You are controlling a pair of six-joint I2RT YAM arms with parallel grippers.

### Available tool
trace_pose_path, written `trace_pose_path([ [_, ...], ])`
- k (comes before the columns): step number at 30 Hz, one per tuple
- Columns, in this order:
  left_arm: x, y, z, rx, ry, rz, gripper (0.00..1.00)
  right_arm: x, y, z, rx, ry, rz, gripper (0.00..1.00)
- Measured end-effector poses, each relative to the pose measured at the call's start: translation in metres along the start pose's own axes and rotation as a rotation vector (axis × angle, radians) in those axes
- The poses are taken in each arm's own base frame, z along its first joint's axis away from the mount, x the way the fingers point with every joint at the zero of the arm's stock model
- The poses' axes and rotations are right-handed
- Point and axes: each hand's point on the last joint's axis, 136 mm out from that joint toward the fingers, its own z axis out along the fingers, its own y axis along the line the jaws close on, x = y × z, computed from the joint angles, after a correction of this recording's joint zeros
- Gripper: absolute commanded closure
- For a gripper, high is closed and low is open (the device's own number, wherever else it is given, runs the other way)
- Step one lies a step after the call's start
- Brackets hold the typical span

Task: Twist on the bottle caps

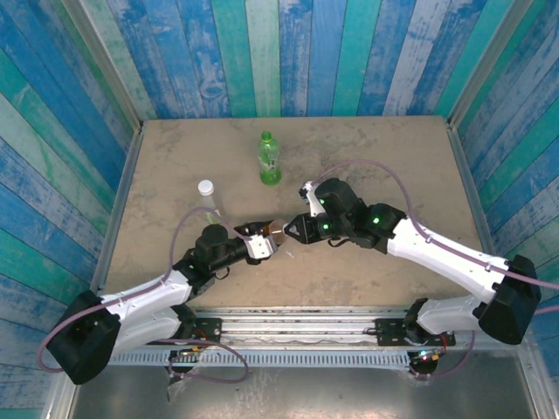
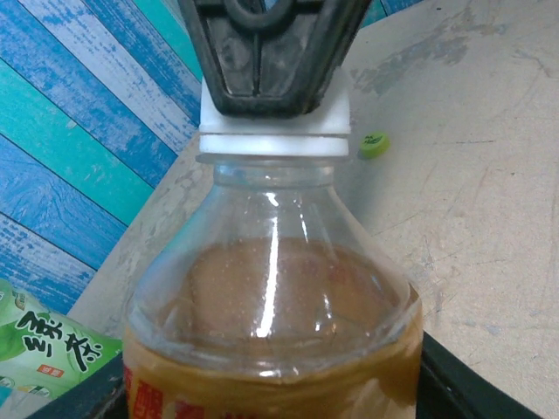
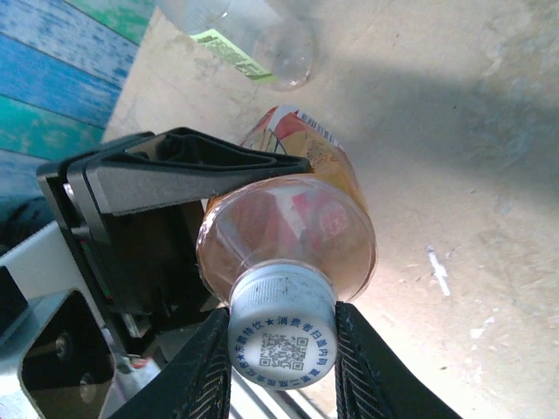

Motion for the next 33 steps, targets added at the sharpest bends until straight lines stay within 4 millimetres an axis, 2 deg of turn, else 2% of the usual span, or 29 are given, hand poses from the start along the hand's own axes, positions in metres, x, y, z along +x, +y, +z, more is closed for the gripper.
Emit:
trace_pose_path([
  [2, 0.000, 0.000, 0.000, 0.001, 0.000, 0.000, 0.47, 0.000, -0.002, -0.001, -0.020, 0.000, 0.030, 0.95],
  [7, -0.004, 0.002, 0.000, -0.008, -0.014, 0.005, 0.48, -0.003, 0.001, -0.004, -0.039, -0.007, -0.044, 0.45],
  [9, -0.005, 0.002, 0.000, -0.007, -0.024, 0.004, 0.48, -0.009, 0.001, -0.009, -0.035, -0.034, -0.123, 0.32],
  [11, -0.008, 0.003, 0.000, -0.008, -0.035, -0.012, 0.49, -0.018, 0.004, -0.019, -0.037, -0.074, -0.205, 0.24],
  [16, -0.018, 0.004, 0.004, 0.005, -0.089, -0.123, 0.50, -0.039, 0.024, -0.059, -0.080, -0.269, -0.416, 0.23],
  [21, -0.033, 0.005, 0.012, 0.046, -0.169, -0.290, 0.52, -0.041, 0.032, -0.088, -0.135, -0.463, -0.538, 0.25],
  [27, -0.058, 0.013, 0.019, 0.086, -0.275, -0.400, 0.51, -0.040, 0.033, -0.089, -0.147, -0.530, -0.622, 0.29],
  [31, -0.069, 0.016, 0.018, 0.096, -0.317, -0.413, 0.50, -0.041, 0.037, -0.079, -0.174, -0.520, -0.638, 0.33],
  [33, -0.072, 0.017, 0.018, 0.101, -0.329, -0.414, 0.50, -0.040, 0.036, -0.070, -0.181, -0.499, -0.638, 0.38],
])
